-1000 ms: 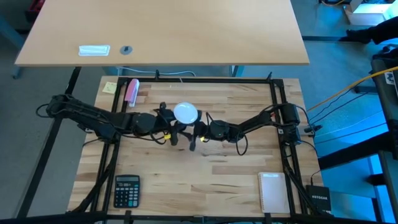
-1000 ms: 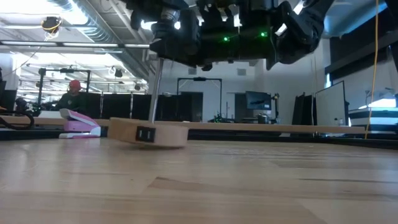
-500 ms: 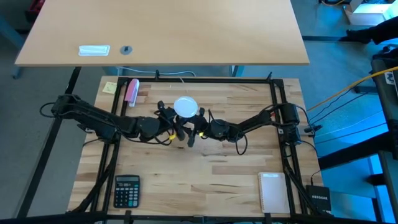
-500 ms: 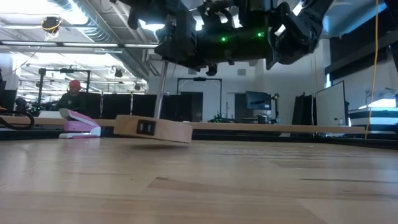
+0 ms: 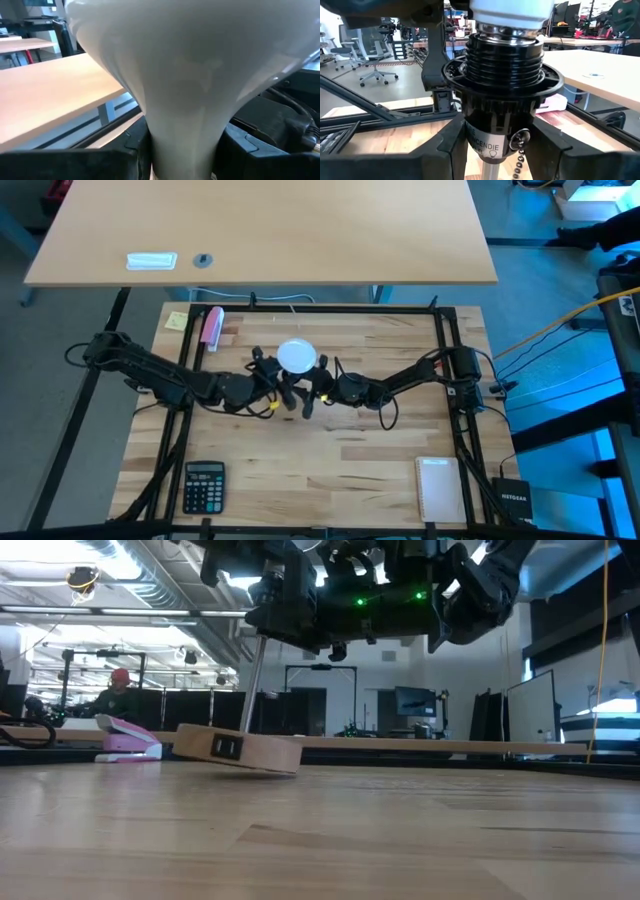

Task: Screw lightbulb
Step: Insert the lightbulb into the desk lamp

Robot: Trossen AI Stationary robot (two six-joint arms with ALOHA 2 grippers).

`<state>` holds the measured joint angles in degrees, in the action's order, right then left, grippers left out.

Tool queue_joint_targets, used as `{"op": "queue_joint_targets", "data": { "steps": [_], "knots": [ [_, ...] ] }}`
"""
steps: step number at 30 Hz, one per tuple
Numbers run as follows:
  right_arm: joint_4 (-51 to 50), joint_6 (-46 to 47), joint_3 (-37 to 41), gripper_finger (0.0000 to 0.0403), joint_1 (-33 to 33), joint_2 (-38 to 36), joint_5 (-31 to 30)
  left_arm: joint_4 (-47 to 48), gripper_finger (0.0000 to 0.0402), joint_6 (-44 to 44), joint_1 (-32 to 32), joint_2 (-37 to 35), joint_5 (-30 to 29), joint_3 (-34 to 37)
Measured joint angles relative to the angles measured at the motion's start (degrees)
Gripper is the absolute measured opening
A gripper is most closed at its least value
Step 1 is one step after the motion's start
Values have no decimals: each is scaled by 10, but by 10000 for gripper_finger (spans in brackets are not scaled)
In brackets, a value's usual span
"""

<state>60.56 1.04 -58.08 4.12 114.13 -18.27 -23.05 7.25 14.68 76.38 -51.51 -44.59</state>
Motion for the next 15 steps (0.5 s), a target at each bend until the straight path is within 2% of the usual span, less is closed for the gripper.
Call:
{"op": "queue_joint_targets", "data": {
  "steps": [15],
  "knots": [
    [-4,1,0,153,0,-1,42,-10,136,-7,26,-1,-1,29]
  ]
}}
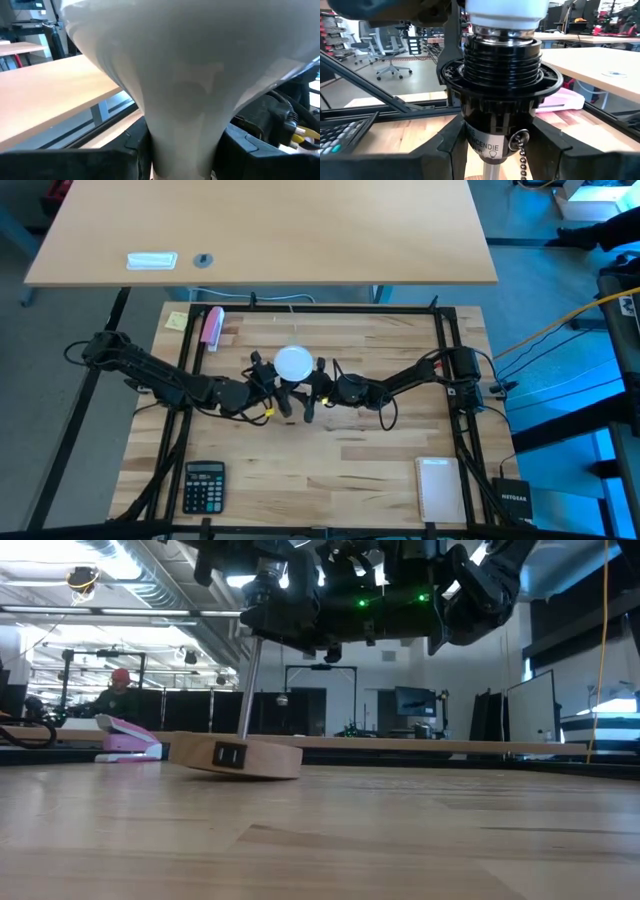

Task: Screw lightbulb
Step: Insert the lightbulb into the desk lamp

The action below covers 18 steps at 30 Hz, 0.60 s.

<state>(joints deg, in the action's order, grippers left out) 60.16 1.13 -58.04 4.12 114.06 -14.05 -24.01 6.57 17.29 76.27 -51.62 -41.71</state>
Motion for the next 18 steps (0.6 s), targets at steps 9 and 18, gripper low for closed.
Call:
{"op": "queue_joint_targets", "data": {
  "steps": [9,18],
  "knots": [
    [2,-10,0,153,0,0,70,-1,136,-12,9,0,29,1],
    [8,-12,0,153,0,-4,192,-24,135,-12,22,-14,100,2]
  ]
}}
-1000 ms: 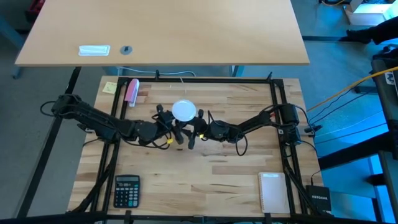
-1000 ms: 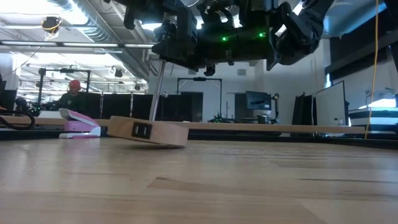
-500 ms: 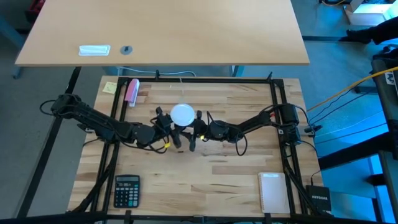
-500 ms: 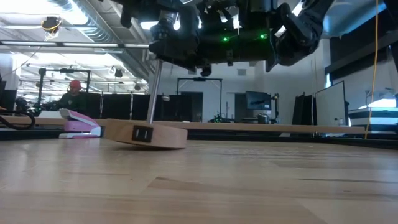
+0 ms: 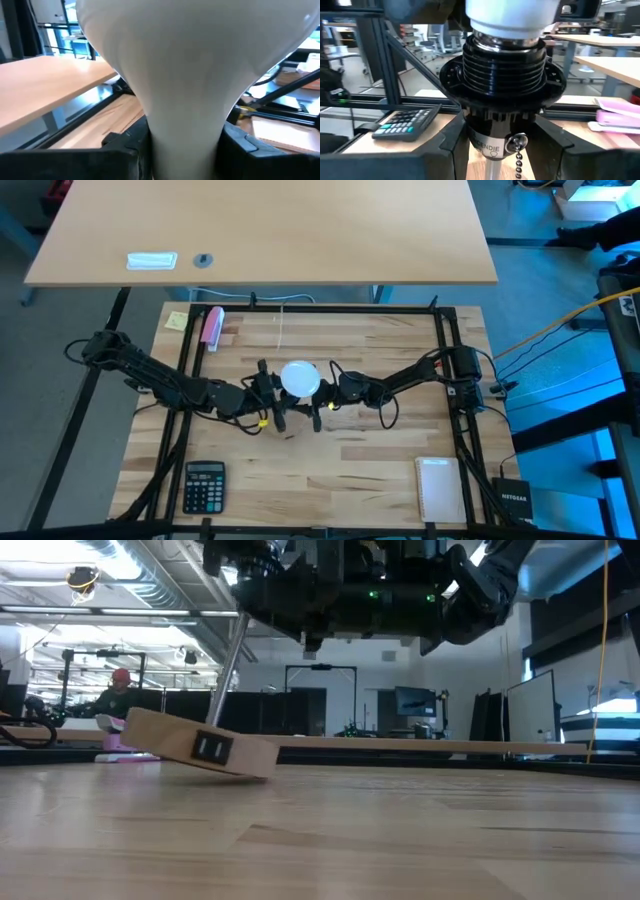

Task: Screw lightbulb
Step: Insert the lightbulb into the desk lamp

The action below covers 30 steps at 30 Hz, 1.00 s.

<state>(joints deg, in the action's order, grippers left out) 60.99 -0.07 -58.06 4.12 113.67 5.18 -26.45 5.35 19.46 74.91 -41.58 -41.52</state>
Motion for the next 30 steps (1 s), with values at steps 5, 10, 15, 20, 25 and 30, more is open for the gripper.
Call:
{"op": "queue_joint_targets", "data": {
  "steps": [5,10,15,20,25,30],
  "knots": [
    [5,-2,0,153,-1,0,25,-2,135,-7,10,-2,-1,0],
    [14,0,0,153,-1,0,93,-6,135,-11,12,-2,44,-1],
    [31,21,0,153,-2,0,178,-12,135,-9,4,-6,126,-1],
    [29,37,-17,153,-2,0,258,-32,135,-9,-19,-6,244,-1],
    [12,54,-35,153,-2,0,316,-42,135,-13,-54,-6,372,-1],
    [-2,59,-42,153,-2,0,334,-39,135,-28,-86,-6,480,-1]
  ]
}}
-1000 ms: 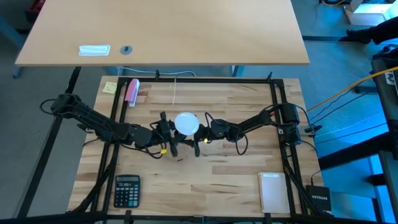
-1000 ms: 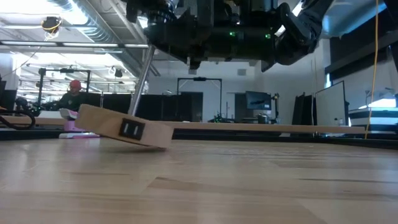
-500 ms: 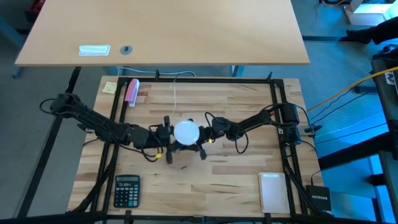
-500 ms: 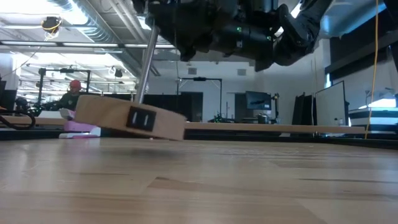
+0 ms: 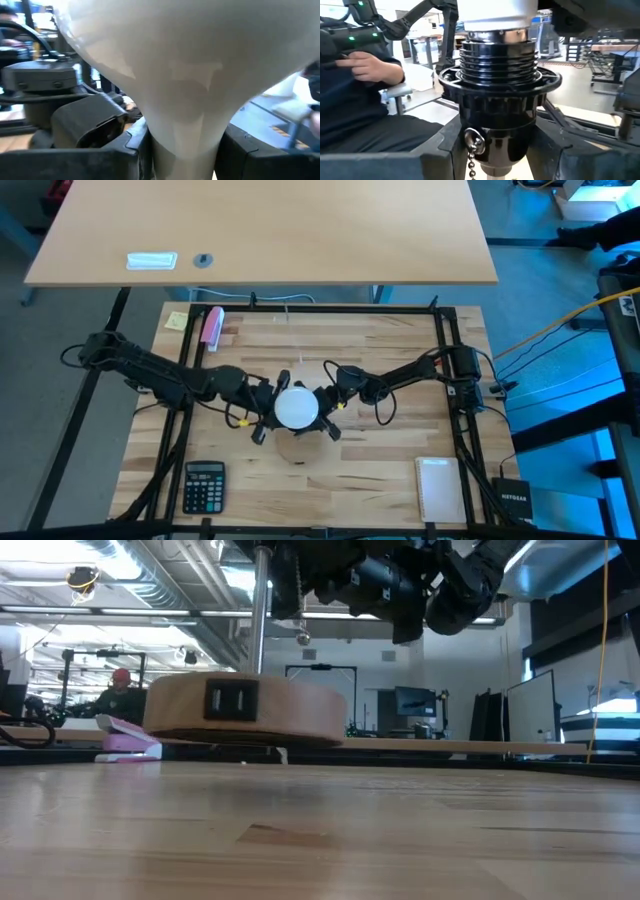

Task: Screw lightbulb
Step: Insert the lightbulb into the desk lamp

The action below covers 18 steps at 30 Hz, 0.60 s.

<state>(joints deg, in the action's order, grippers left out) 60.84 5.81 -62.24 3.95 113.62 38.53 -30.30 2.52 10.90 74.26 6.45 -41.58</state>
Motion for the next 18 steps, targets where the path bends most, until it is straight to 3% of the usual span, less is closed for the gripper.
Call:
{"op": "queue_joint_targets", "data": {
  "steps": [6,15,18],
  "knots": [
    [-6,11,0,153,1,0,4,9,135,-12,-32,0,96,0],
    [-68,-20,0,154,3,0,-71,54,135,6,-49,0,86,1],
    [-65,-26,0,220,3,-2,-90,66,134,5,-49,-3,56,2]
  ]
}}
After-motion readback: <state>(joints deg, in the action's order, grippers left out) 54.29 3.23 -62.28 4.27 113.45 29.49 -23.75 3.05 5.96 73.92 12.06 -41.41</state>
